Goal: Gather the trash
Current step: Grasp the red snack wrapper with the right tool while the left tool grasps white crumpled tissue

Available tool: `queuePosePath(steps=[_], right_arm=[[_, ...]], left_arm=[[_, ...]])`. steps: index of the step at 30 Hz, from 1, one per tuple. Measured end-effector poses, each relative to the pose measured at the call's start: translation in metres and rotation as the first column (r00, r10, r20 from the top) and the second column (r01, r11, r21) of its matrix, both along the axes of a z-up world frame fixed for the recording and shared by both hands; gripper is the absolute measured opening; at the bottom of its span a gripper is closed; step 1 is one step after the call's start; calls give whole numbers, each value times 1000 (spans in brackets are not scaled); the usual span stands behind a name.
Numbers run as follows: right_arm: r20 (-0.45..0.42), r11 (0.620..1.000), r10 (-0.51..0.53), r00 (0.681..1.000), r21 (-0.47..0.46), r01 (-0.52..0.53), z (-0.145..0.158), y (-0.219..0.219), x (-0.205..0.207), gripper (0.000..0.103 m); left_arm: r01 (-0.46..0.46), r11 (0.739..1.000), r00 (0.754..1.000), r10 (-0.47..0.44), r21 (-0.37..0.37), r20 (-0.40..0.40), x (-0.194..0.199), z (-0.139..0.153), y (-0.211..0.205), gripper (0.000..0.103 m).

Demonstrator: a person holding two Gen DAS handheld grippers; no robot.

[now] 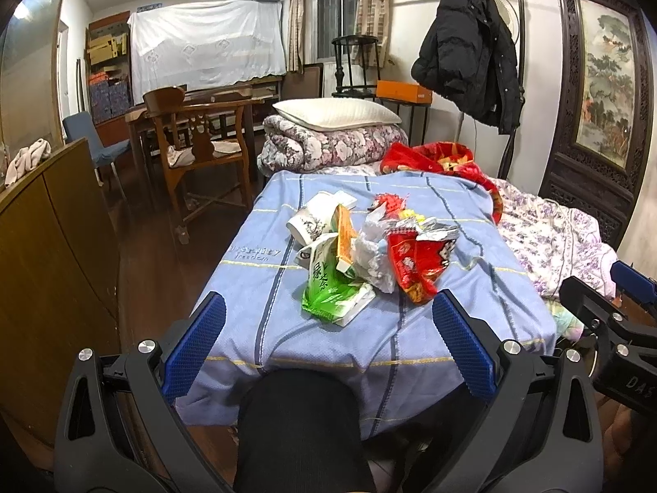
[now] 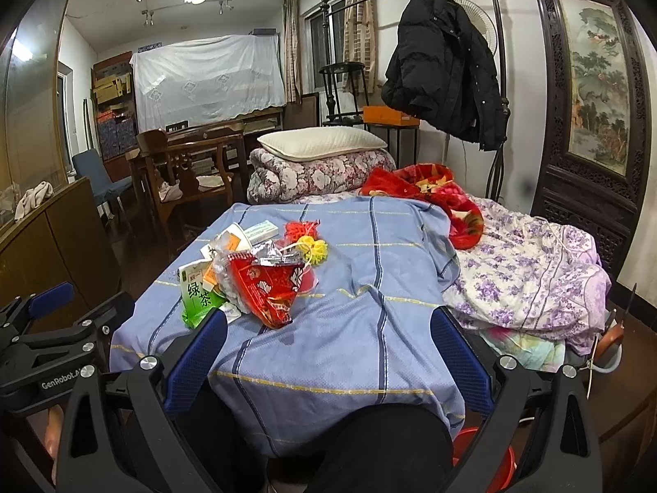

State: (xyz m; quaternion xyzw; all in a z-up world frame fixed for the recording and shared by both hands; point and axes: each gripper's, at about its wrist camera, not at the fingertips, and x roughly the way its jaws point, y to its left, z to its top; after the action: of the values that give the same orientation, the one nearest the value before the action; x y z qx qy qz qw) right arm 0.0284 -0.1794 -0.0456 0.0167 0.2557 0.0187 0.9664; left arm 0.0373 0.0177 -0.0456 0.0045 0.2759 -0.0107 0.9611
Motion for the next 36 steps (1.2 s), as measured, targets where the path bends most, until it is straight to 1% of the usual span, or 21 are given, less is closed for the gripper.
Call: queuePosePath(steps=[3, 6, 11, 14, 16, 18, 22, 23, 25, 26, 27, 28, 29, 30, 31, 32, 36], right_arm=[[-26, 1000, 2, 1000, 6, -2, -11, -3, 8, 97], [-60, 1000, 10, 998, 21, -9, -24, -5, 18, 97], [-140, 998, 39, 989, 55, -32, -56, -5, 44, 97], [-194, 993, 74, 978, 100, -55, -76, -2, 66, 97], [-204, 991, 90, 975, 112, -68, -83, 5, 77, 97], [-203, 987, 116, 972, 133, -90, -85, 12, 93, 97], [-190, 975, 170, 967, 175, -137, -82, 24, 130, 97], [-207, 974, 183, 961, 175, -147, -86, 29, 145, 97], [-228, 974, 182, 956, 178, -143, -92, 33, 162, 97], [-236, 970, 189, 953, 193, -145, -97, 34, 171, 95], [-237, 968, 192, 952, 205, -144, -99, 32, 176, 89], [-234, 962, 205, 950, 226, -152, -100, 31, 179, 62], [-229, 949, 239, 944, 261, -177, -100, 28, 182, 29], [-225, 931, 277, 934, 305, -203, -99, 24, 183, 25], [-216, 917, 298, 930, 336, -216, -97, 20, 182, 15], [-197, 906, 312, 930, 357, -228, -93, 15, 180, 11], [-150, 910, 304, 941, 340, -240, -73, -6, 163, 10]], left_arm=[[-17, 1000, 1000, 17, -7, -25, 10, -8, 8, 97], [-33, 999, 997, 31, -40, -64, 23, -19, 22, 97], [-61, 997, 991, 54, -52, -123, 43, -47, 41, 97], [-65, 995, 985, 51, -79, -167, 54, -68, 50, 97], [-59, 993, 981, 39, -101, -189, 58, -82, 54, 97], [-48, 993, 979, 26, -107, -200, 61, -91, 54, 97], [-31, 996, 982, 15, -81, -189, 60, -104, 53, 97], [-28, 997, 982, 13, -76, -188, 59, -106, 53, 97], [-18, 996, 980, 1, -85, -197, 61, -109, 54, 97], [-12, 995, 979, -7, -94, -203, 63, -110, 53, 97], [-8, 995, 978, -14, -104, -208, 64, -111, 54, 97], [-2, 993, 977, -22, -114, -211, 65, -111, 55, 97], [5, 992, 976, -31, -123, -213, 66, -111, 55, 97], [12, 991, 976, -40, -131, -214, 67, -110, 55, 97], [20, 991, 976, -48, -135, -213, 71, -107, 55, 97], [24, 991, 976, -51, -132, -210, 75, -105, 55, 97], [51, 991, 980, -73, -122, -186, 97, -92, 48, 97]])
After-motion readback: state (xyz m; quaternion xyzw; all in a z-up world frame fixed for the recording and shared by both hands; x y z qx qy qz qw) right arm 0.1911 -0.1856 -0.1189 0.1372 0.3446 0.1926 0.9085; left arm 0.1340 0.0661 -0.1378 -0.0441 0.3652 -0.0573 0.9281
